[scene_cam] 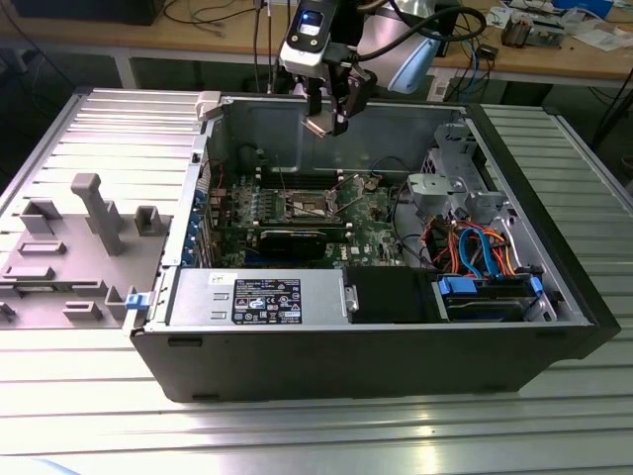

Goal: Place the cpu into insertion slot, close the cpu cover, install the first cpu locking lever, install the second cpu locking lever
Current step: 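Place the cpu into insertion slot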

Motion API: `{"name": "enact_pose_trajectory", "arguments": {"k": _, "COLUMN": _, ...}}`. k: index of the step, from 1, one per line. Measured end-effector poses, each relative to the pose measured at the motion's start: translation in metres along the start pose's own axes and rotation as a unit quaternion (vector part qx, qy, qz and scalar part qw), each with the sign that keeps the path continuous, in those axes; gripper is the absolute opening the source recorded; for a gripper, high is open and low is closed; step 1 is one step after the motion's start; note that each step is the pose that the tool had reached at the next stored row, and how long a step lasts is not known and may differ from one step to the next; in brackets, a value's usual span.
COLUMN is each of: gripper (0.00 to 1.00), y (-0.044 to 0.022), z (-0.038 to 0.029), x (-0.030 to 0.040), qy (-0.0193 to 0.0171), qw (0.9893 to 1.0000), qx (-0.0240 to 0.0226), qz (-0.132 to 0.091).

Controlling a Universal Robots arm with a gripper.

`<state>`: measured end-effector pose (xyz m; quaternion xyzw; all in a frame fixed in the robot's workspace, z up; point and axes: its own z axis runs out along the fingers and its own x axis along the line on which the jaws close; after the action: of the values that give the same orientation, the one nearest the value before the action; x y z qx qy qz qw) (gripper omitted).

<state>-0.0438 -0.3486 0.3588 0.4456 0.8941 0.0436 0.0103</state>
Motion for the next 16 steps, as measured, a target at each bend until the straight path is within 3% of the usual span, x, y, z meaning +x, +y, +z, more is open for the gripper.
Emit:
{"name": "enact_pose_trajectory", "arguments": {"k": 4, "gripper": 0.54, "y": 0.0, "z": 0.0001, "x": 0.0, "qy": -0.0015, "qw": 0.9999, "qx": -0.0003, "qz": 0.017}}
{"name": "enact_pose_trajectory", "arguments": {"k": 9, "gripper": 0.54, "y": -0.0001, "z": 0.0006, "x": 0.0, "qy": -0.0046, "qw": 0.9986, "qx": -0.001, "qz": 0.053}}
{"name": "enact_pose_trajectory", "arguments": {"k": 16, "gripper": 0.54, "y": -0.0001, "z": 0.0007, "x": 0.0, "qy": -0.0049, "qw": 0.9984, "qx": -0.0011, "qz": 0.056}}
